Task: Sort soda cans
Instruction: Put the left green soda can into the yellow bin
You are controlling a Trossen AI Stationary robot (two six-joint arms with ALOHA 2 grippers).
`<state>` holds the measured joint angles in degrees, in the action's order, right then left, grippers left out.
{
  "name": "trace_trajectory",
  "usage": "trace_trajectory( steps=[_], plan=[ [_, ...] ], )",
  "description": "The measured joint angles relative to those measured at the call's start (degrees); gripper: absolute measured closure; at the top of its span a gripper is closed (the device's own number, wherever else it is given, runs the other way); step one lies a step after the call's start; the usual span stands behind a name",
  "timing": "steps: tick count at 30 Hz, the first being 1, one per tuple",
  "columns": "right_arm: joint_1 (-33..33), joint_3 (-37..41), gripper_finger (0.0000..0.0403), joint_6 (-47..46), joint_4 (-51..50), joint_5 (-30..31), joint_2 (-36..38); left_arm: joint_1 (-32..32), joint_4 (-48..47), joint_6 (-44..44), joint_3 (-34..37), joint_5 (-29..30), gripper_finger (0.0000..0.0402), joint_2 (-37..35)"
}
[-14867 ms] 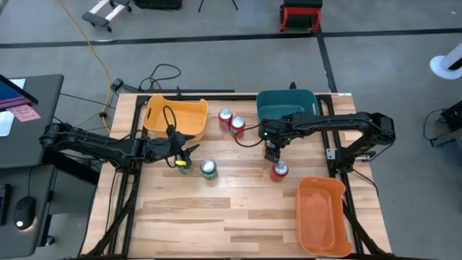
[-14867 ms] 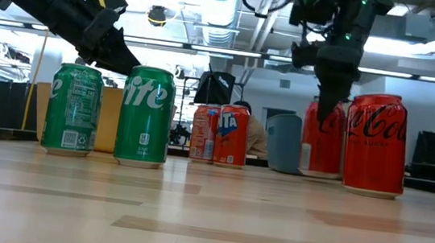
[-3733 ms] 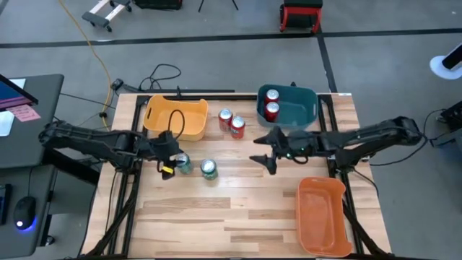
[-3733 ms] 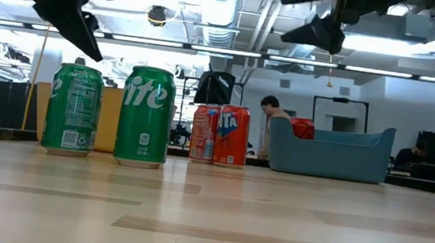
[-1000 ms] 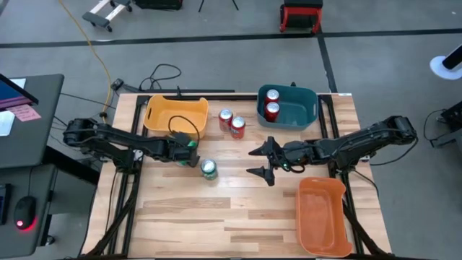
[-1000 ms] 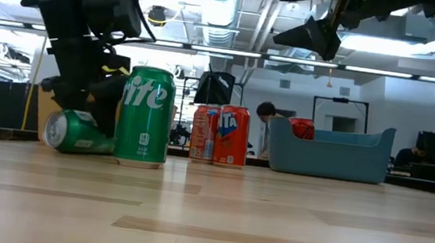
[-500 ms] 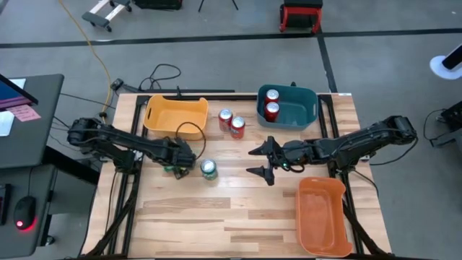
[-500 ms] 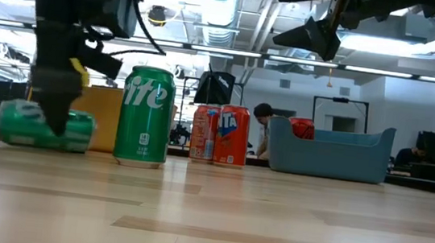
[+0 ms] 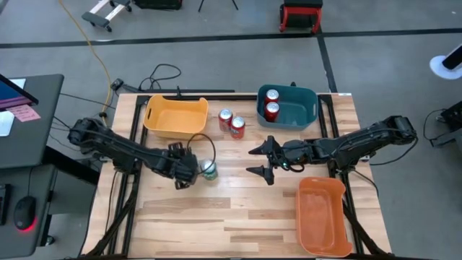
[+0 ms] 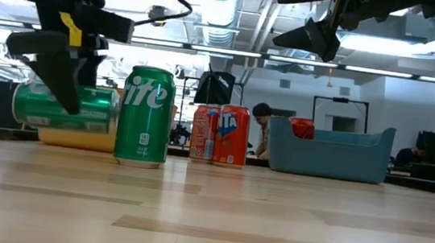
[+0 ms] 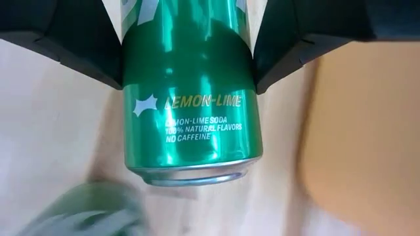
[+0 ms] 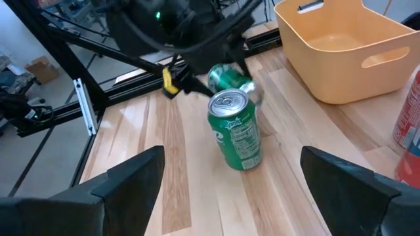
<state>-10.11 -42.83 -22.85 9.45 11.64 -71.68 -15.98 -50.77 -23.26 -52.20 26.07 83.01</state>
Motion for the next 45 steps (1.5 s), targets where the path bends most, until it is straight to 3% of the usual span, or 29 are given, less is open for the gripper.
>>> trace_trajectory(
  steps=[7,19,33,39,45],
  plan=[
    [0.0,0.0,0.0026,-0.28,-0.16,0.0,0.01,-1.3,2.53,0.1,0.11,-0.38,0.0087,3.5],
    [0.0,0.0,0.0026,-0.36,-0.88,0.0,0.02,-1.36,2.64,-4.48,0.04,-0.33,0.0071,3.36],
    [-0.03,0.0,0.0026,-0.74,-1.98,0.0,0.02,-2.34,-2.84,-11.86,0.24,2.59,0.0069,-6.81],
    [-0.07,0.0,0.0026,-0.74,-2.93,0.0,0.02,-4.39,-2.2,-18.41,7.8,3.17,0.0069,-9.6],
    [-0.04,0.0,0.0026,-0.74,-3.03,0.0,0.02,-5.26,0.26,-21.58,14.06,-0.52,0.0069,-9.96]
  ],
)
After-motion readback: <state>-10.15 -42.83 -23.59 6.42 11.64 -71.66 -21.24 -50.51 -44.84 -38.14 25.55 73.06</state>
